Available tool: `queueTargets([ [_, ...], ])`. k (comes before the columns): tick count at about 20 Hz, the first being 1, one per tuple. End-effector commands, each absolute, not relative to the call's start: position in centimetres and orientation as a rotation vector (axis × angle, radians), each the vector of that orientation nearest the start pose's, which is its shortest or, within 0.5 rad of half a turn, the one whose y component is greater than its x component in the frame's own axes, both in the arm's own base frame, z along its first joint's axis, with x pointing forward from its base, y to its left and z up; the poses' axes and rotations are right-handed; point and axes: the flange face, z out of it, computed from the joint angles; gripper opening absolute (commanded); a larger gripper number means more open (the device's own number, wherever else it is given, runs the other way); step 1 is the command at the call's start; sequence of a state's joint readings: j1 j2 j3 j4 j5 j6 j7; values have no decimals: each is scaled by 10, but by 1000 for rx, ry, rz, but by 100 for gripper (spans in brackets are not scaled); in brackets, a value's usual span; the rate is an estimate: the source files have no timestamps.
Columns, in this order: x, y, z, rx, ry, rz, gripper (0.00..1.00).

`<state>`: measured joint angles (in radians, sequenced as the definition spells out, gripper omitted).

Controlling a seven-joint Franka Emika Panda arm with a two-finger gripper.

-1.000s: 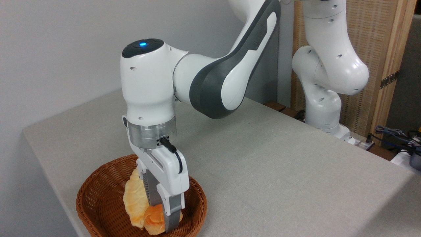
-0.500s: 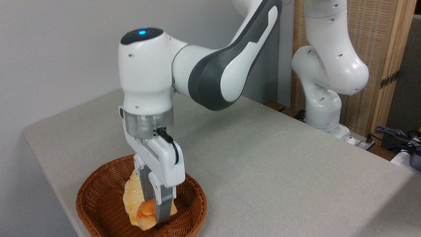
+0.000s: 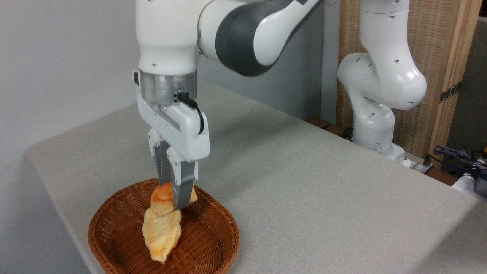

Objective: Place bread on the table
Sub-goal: 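Lift the gripped bun up out of the basket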

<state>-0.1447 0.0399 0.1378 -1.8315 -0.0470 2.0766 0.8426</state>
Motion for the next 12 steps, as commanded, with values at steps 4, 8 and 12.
queueTargets([
  [4,558,-65,535,-2948,1246,-137,55],
  [8,542,-96,523,-2995,1272,13,56],
  [12,530,-129,498,-2975,1340,120,63],
])
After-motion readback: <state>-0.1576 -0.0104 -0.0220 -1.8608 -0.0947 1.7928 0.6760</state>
